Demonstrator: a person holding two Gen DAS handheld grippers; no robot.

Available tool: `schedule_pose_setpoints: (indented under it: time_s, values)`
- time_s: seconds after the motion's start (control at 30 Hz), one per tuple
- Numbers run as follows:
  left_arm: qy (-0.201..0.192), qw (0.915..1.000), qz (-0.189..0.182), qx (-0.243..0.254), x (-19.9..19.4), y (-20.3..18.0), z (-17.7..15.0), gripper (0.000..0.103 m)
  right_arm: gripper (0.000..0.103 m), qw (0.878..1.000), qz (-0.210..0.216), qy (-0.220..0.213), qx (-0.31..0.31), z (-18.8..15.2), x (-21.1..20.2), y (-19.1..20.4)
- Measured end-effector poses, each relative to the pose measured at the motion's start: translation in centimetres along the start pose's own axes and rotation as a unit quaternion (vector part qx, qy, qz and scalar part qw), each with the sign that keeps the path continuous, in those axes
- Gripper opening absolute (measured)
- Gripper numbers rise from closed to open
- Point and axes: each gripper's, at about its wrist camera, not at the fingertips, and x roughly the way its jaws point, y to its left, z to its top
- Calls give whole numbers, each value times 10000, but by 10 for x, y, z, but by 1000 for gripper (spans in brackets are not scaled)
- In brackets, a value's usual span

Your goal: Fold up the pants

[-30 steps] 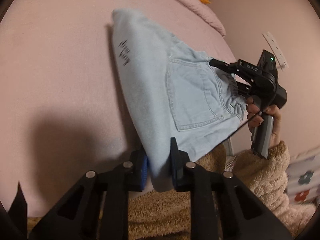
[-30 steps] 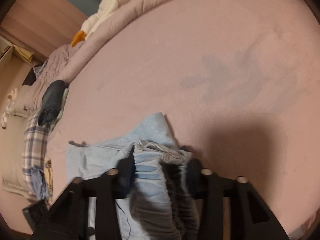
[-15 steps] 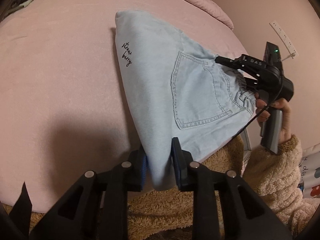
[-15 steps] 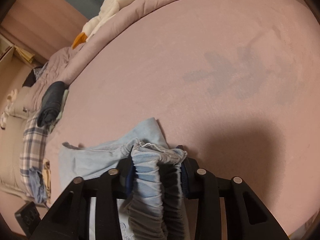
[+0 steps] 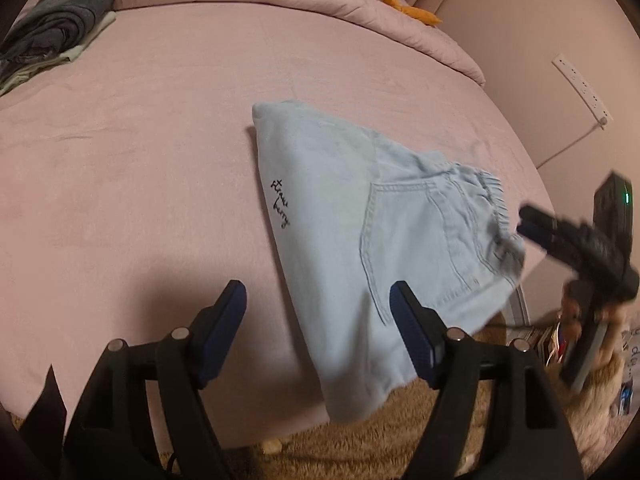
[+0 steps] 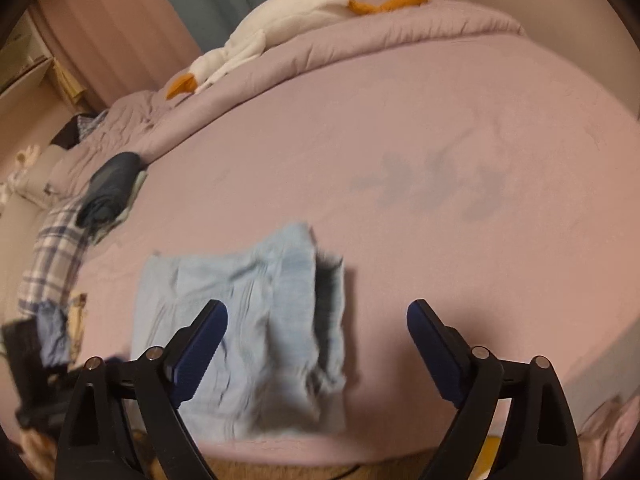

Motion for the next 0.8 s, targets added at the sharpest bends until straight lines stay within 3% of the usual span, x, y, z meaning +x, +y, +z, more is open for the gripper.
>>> schedule_pose_setpoints:
  time_s: [0.23, 0.33, 0.37, 0.4, 0.43, 0.5, 0.6, 0.8]
  values:
    - [414, 9981, -362, -290, 46, 3, 13, 70, 91, 9968, 405, 641, 256, -18, 44, -2]
    - [280, 9986, -303, -322, 48, 4, 14, 62, 91, 9971, 479, 579, 112, -23, 48, 6]
    - [254, 9987, -270, -344, 50, 3, 15, 62, 87, 9974, 490, 528, 95, -22, 49, 9]
    - [237, 9987, -226, -389, 52, 2, 15, 54, 75, 9974, 501, 515, 92, -23, 51, 12]
    - [244, 9986, -225, -401, 51, 2, 16, 41, 71, 9977, 438, 506, 92, -25, 50, 12]
    - [262, 9977, -379, -502, 49, 1, 17, 27, 57, 9986, 278, 446, -55, -25, 49, 21]
    - [170, 9988, -333, -317, 38, -6, 16, 16, 36, 9990, 291, 317, -107, -27, 39, 32]
    - [-138, 9981, -563, -221, -10, -6, 18, 13, 31, 9979, 223, 52, -604, -25, 11, 64]
